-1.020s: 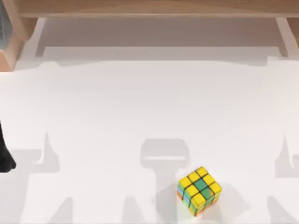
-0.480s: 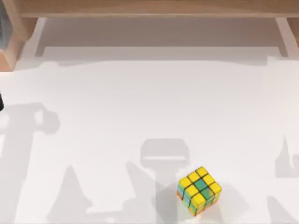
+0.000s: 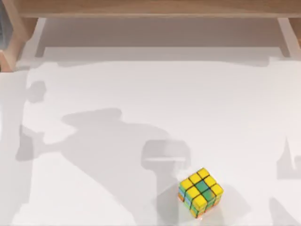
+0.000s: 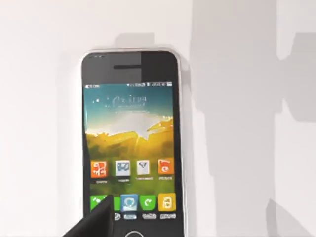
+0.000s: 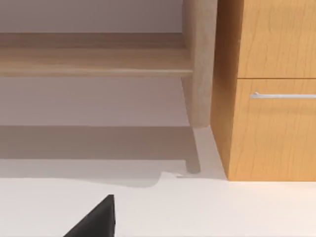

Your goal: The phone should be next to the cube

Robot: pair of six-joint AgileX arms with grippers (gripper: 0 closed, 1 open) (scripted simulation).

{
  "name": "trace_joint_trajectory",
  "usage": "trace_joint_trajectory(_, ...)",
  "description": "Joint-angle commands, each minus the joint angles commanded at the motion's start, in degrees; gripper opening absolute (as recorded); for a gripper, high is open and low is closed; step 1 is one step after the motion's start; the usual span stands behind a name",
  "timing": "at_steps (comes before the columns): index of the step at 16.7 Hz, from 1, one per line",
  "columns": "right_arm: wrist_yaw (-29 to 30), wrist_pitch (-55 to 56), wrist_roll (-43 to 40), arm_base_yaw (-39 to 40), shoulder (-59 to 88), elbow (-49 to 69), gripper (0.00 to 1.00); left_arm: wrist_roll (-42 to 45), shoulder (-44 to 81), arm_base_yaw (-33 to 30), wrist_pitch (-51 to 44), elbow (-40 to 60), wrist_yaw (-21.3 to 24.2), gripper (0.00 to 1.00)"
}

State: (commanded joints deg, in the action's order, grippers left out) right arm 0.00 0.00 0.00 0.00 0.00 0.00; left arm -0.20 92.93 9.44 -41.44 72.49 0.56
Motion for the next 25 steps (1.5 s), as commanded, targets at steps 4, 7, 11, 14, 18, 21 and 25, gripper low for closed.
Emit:
trace_joint_trajectory(4,0.0,0.0,0.0,0.0,0.0,0.0,1.00,1.7,17.2,2.6,-9.0,12.7,-0.4,1.00)
trace_joint_trajectory(7,0.0,0.0,0.0,0.0,0.0,0.0,1.00,3.0,26.2,4.2,-13.7,19.0,-0.6,1.00)
trace_joint_trajectory(11,0.0,0.0,0.0,0.0,0.0,0.0,1.00,4.1,32.5,5.4,-17.1,23.1,-0.9,1.00)
trace_joint_trajectory(14,0.0,0.0,0.0,0.0,0.0,0.0,1.00,4.2,33.0,5.5,-17.3,23.4,-1.0,1.00)
trace_joint_trajectory(18,0.0,0.0,0.0,0.0,0.0,0.0,1.00,4.1,33.0,5.3,-17.0,23.0,-0.9,1.00)
trace_joint_trajectory(21,0.0,0.0,0.0,0.0,0.0,0.0,1.00,4.2,34.7,5.5,-13.3,21.1,-0.9,1.00)
trace_joint_trajectory(25,0.0,0.0,0.0,0.0,0.0,0.0,1.00,4.4,36.3,5.6,-9.9,19.3,-0.9,1.00)
